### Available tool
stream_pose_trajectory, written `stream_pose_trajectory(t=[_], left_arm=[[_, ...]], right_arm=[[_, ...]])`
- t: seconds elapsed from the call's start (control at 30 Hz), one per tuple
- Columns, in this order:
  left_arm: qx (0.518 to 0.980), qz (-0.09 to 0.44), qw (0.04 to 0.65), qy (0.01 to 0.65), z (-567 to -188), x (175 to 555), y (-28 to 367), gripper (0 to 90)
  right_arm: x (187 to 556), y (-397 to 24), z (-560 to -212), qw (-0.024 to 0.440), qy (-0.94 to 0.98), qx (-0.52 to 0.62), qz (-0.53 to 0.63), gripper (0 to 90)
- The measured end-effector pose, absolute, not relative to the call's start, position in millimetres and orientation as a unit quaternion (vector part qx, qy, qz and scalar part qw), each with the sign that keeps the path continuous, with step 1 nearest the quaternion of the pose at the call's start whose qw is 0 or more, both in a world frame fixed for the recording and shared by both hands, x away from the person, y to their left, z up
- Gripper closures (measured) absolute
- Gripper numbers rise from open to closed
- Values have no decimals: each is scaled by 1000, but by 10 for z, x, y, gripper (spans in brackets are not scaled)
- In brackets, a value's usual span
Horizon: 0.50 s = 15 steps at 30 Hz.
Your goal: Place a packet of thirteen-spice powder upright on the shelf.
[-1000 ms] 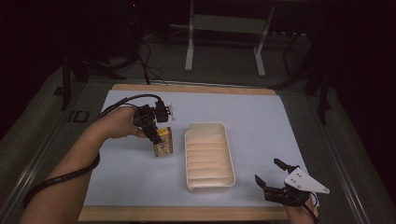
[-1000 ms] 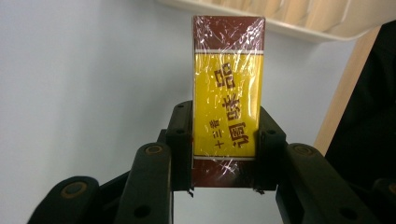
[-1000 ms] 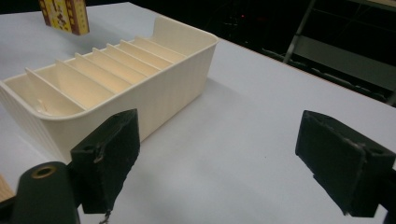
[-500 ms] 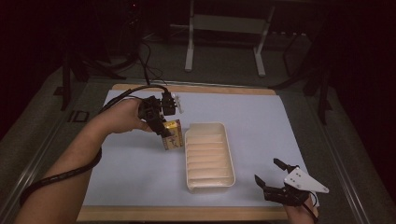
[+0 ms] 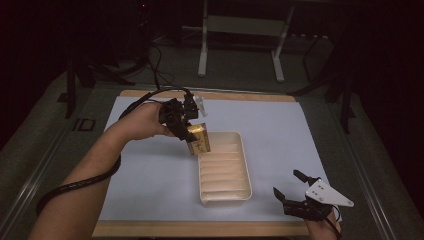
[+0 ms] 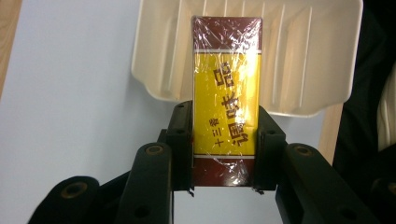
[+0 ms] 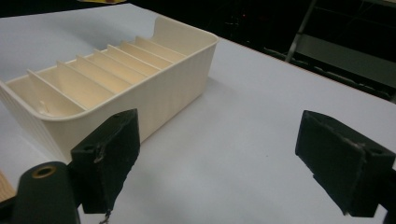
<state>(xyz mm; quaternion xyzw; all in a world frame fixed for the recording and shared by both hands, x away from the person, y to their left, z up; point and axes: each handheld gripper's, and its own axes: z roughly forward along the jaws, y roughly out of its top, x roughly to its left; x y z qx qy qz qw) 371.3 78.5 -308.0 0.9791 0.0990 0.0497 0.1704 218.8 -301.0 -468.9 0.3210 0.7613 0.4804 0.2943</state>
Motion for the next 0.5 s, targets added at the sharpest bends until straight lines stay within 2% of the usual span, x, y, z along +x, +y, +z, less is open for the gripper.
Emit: stream_pose_trajectory(t=[0.5], left_arm=[[966, 50, 236, 94, -3400, 3967, 759, 674]], right_arm=[[2195, -3013, -4699, 290, 764, 321, 479, 140]])
